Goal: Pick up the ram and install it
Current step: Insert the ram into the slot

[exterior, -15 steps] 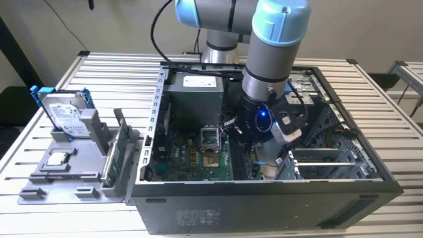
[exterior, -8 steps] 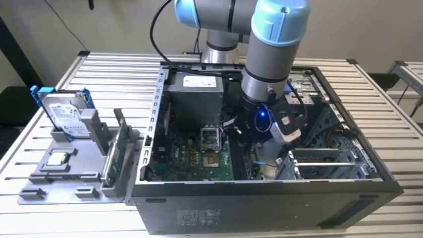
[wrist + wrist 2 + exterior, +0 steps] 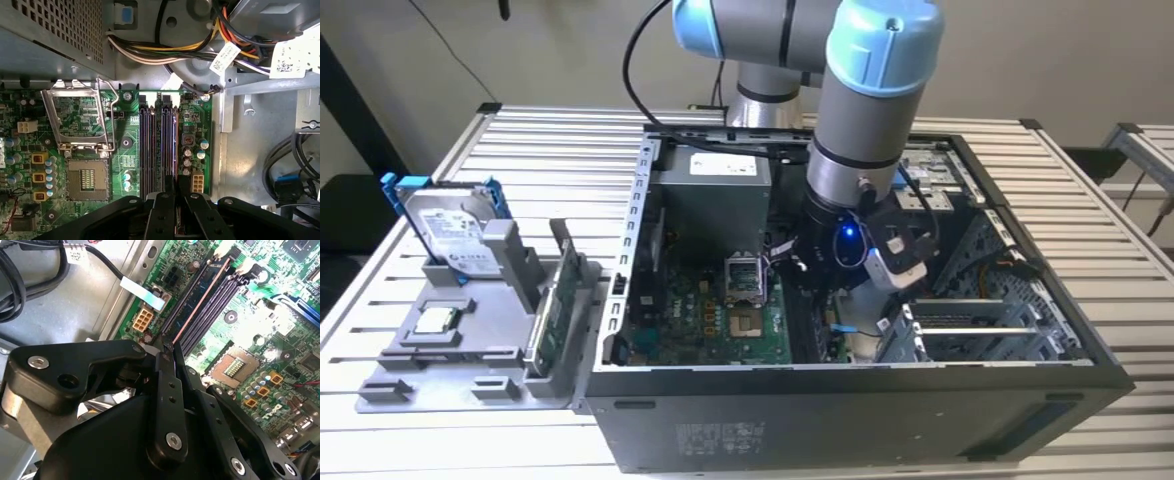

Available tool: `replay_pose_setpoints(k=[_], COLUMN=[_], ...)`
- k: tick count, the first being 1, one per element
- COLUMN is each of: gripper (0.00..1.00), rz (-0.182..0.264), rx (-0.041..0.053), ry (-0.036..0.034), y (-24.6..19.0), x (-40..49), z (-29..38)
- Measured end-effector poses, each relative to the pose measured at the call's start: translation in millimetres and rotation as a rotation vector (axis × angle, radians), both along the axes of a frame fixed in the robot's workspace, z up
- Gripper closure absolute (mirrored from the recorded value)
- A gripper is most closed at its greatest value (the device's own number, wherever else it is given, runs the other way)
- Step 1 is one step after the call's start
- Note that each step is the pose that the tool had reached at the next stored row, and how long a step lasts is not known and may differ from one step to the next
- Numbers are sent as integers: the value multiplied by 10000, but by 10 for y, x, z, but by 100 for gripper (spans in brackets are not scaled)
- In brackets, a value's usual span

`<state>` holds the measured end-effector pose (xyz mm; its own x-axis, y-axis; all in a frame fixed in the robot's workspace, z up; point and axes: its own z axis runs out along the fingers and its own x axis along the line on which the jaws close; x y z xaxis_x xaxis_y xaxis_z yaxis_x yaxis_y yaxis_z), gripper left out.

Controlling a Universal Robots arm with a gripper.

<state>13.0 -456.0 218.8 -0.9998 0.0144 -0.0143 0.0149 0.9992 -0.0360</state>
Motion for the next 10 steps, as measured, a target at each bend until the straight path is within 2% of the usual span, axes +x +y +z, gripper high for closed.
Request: replay_pose_setpoints(k=[10], gripper=[86], rz=[-71], rx=[-78], ry=[134], y=[0], x=[22], z=[4])
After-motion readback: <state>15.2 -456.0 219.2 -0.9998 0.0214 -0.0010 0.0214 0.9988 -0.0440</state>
